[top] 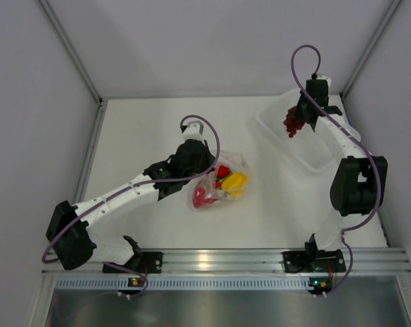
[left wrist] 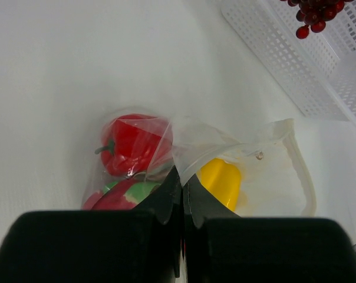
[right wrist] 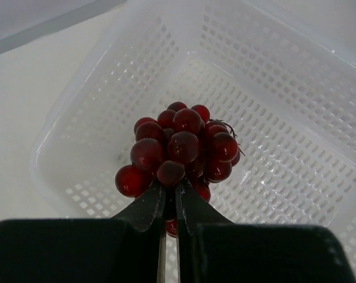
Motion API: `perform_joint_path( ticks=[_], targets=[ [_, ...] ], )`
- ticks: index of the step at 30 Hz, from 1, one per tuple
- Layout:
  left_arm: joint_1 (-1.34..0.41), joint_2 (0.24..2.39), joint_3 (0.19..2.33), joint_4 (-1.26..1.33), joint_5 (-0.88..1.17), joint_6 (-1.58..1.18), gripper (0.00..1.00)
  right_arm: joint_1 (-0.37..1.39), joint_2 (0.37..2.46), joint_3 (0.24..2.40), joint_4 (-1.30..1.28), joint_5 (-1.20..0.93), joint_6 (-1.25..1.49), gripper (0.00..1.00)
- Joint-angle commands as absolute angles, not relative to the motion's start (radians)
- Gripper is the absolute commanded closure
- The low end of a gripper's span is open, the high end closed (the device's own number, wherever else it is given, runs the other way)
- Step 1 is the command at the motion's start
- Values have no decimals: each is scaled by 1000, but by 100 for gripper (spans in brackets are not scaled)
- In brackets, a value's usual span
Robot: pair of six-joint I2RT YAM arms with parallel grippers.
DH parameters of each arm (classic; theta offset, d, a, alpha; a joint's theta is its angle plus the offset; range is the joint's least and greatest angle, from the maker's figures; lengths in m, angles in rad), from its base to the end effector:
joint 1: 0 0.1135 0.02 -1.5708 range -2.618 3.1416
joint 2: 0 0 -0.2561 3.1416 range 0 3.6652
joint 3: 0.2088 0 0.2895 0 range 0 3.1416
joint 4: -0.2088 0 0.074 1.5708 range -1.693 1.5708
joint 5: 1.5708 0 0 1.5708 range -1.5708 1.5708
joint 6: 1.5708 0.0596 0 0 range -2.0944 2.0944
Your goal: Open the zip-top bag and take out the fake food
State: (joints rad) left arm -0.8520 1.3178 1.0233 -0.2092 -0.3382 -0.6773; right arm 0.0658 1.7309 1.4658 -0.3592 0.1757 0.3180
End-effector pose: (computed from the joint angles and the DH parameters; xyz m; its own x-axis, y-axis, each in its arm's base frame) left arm 0.2509 -0.2567 0.2738 -0.5727 -0.2433 -0.7828 0.2050 0.8821 -0.4241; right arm 0.4572 0.0197 0.2725 -0.5300 0.2736 -0.8026 0.2553 0.9541 0.1566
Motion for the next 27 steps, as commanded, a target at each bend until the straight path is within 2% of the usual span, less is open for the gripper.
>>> perform_joint_path(
  ticks=[1,5,8,11,12,14,15,19,27],
  targets=[
    [-848,1307,1052,-164,-313,-667,100,49,1790,1562,-255,209,325,100],
    [-848,1318,1055,-163,-299,-663,100,51,1844,1546,-171,229,331,100],
    [-848,1307,1054,-164,-285,-660,100,52,1865,1539,-144,218,334,92],
    [-848,1302,1062,-164,-272,-658,100,57,1884,1569,-178,204,324,79],
    [-848,1301,1069,-164,-270,-658,100,57,1887,1583,-190,196,325,65],
    [-848,1301,1072,-166,-265,-658,100,57,1888,1595,-238,195,325,57],
    [-848,1302,1078,-166,-264,-658,100,57,1885,1601,-250,195,325,47],
    [-848,1304,1086,-166,-255,-660,100,60,1832,1588,-319,206,325,45],
    [-848,1304,1107,-164,-227,-692,100,116,1493,1381,-354,45,337,50]
  ],
)
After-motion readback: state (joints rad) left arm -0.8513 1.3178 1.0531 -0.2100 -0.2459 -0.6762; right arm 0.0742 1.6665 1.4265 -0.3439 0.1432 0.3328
